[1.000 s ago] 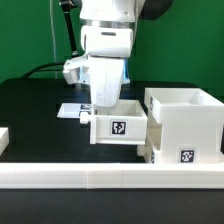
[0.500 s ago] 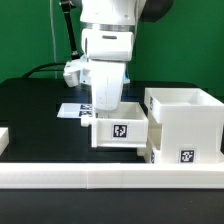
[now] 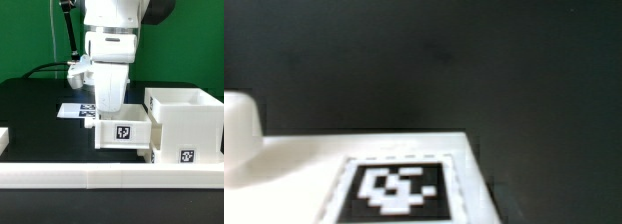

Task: Assemble drawer

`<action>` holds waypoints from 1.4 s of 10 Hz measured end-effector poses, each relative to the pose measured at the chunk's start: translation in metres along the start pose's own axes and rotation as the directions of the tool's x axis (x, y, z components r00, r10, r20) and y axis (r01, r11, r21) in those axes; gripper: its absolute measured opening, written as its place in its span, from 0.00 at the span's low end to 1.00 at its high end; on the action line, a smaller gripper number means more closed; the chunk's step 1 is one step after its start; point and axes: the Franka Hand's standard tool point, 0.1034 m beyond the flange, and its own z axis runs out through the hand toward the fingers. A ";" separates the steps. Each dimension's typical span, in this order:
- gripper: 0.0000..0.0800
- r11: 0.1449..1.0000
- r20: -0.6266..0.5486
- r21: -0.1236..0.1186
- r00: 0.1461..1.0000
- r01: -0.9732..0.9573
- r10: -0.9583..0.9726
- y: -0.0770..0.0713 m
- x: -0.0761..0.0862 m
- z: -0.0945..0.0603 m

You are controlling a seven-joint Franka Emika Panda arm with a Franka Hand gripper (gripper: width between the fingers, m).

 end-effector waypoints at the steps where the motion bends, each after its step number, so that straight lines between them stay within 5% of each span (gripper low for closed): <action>1: 0.05 1.000 -0.005 -0.028 1.000 -0.004 0.004 0.001 0.003 0.001; 14: 0.05 0.999 -0.007 -0.022 1.000 -0.026 0.026 0.005 0.017 0.001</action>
Offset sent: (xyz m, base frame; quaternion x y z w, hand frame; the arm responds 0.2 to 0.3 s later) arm 0.0101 0.0134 0.0104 -0.0058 -0.0072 0.0019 1.0000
